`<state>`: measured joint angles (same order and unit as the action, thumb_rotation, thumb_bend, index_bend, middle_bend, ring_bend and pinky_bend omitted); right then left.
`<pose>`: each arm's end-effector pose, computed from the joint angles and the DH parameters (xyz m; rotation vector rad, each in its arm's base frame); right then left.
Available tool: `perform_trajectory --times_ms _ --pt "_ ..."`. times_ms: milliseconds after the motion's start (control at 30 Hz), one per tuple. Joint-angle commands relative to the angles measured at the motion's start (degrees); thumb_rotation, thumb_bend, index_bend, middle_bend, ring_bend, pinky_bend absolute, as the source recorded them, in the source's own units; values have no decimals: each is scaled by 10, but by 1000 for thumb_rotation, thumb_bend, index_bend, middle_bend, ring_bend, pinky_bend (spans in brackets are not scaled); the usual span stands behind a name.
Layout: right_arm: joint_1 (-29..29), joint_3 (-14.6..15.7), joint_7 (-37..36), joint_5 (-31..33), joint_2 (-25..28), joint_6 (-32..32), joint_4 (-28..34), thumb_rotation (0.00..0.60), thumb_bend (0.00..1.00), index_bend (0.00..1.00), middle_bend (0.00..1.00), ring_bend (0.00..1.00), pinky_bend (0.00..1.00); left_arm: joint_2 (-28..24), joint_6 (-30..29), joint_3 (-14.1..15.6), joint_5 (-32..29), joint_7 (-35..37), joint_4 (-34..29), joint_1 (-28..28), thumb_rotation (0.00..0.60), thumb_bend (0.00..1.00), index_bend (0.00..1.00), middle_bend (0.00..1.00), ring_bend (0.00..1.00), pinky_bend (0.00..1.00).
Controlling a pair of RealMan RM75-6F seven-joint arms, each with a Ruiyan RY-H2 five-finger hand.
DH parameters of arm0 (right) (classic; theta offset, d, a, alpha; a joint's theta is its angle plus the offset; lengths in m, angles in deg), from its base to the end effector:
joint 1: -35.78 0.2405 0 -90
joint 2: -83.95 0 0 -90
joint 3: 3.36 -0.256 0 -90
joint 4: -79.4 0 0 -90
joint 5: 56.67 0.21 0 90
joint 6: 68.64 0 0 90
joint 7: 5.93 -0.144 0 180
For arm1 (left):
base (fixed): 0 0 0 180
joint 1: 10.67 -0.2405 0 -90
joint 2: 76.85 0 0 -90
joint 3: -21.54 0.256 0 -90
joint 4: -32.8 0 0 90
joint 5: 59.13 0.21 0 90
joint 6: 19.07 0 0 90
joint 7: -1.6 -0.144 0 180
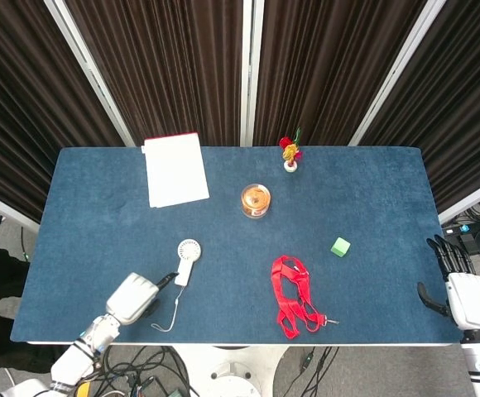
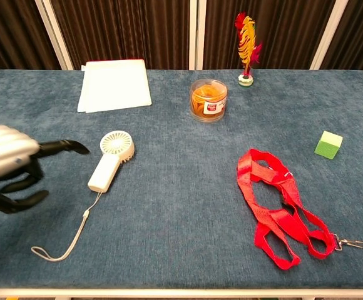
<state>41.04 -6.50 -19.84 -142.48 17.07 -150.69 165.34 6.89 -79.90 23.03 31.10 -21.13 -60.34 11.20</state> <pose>-0.3309 -0.1857 0.1487 1.3304 -1.0749 1.0137 -0.2061 0.2103 -0.0145 -2.0716 -0.8260 -0.8495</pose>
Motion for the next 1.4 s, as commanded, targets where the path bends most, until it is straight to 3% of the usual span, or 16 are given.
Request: perform_trajectory --times_ms 33,300,500,767,1400 --pt "1 -1 -1 1 0 2 0 600 318 0 0 0 0 21 17 -5 -18 -16 10 11 600 442 130 869 880 878" --pt "2 -3 -3 3 3 3 2 600 318 0 0 0 0 48 32 -16 -51 -44 26 27 600 442 130 869 879 877" --pt "2 -2 -4 6 2 7 0 600 319 0 0 0 0 43 60 -24 -94 -48 26 42 600 441 130 867 876 868" --pt "3 -2 -2 8 1 10 -2 600 318 0 0 0 0 45 55 -34 -123 -54 33 52 600 441 130 867 876 867" --pt "3 -3 -6 13 0 15 -6 600 318 0 0 0 0 50 45 -24 -140 -71 32 69 600 441 130 867 875 867"
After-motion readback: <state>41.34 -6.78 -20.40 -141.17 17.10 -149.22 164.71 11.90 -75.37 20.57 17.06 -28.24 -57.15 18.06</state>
